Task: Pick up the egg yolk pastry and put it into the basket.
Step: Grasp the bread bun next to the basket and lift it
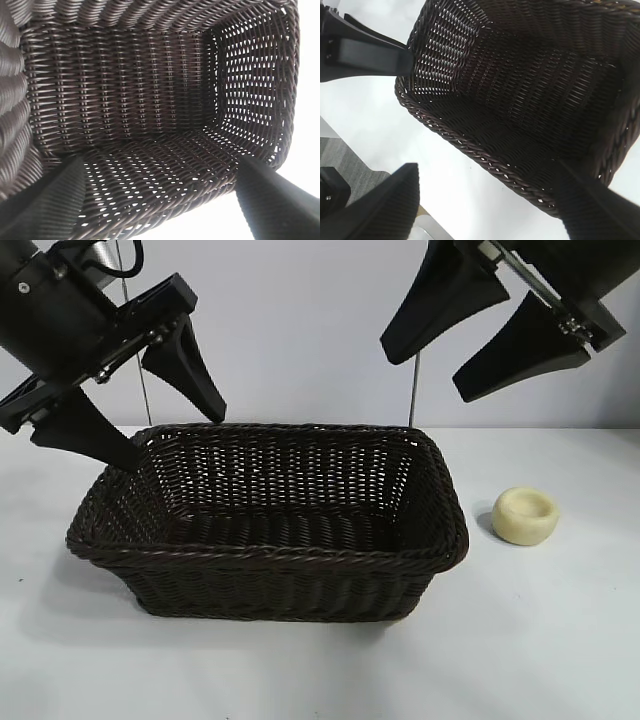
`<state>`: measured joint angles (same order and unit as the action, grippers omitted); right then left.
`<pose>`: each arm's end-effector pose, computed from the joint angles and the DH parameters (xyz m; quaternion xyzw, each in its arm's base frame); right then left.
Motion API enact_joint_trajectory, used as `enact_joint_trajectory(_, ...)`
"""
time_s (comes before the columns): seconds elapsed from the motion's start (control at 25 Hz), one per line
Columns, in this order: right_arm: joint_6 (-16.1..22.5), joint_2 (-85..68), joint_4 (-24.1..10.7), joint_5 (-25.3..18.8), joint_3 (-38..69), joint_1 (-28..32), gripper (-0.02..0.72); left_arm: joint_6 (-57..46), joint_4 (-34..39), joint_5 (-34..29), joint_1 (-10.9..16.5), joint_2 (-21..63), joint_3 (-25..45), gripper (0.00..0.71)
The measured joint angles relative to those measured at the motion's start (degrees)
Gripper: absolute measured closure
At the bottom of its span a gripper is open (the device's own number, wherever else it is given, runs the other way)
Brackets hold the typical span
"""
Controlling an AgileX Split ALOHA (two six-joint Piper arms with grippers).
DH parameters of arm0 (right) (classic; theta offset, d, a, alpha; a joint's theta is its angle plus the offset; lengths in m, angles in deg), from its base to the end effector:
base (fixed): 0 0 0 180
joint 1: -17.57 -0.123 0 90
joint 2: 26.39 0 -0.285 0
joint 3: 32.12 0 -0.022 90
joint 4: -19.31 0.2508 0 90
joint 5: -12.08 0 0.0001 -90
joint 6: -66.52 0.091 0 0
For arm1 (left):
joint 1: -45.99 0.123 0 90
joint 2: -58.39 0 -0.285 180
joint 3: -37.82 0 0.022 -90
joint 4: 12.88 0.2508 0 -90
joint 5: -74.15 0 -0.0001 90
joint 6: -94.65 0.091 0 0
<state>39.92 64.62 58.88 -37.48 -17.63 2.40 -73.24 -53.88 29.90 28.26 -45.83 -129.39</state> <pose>0.2733 0.1198 0.2949 -0.1792 0.9150 0.2772 0.2319 0.3108 -0.1432 0.2327 0.0372 0.9465 -0.2891 0.1385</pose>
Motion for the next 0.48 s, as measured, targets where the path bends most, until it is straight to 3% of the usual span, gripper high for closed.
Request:
enact_joint_trajectory(0.28,1.27,0.0,-0.25,0.0,0.0,0.0,0.163,0.05,0.0,-1.53,0.0,0.0,-3.91,0.114)
enact_joint_trajectory(0.48,3.03,0.0,-3.16,-0.05,0.0,0.0,0.163,0.05,0.27,-2.5,0.0,0.0,-5.23,0.114)
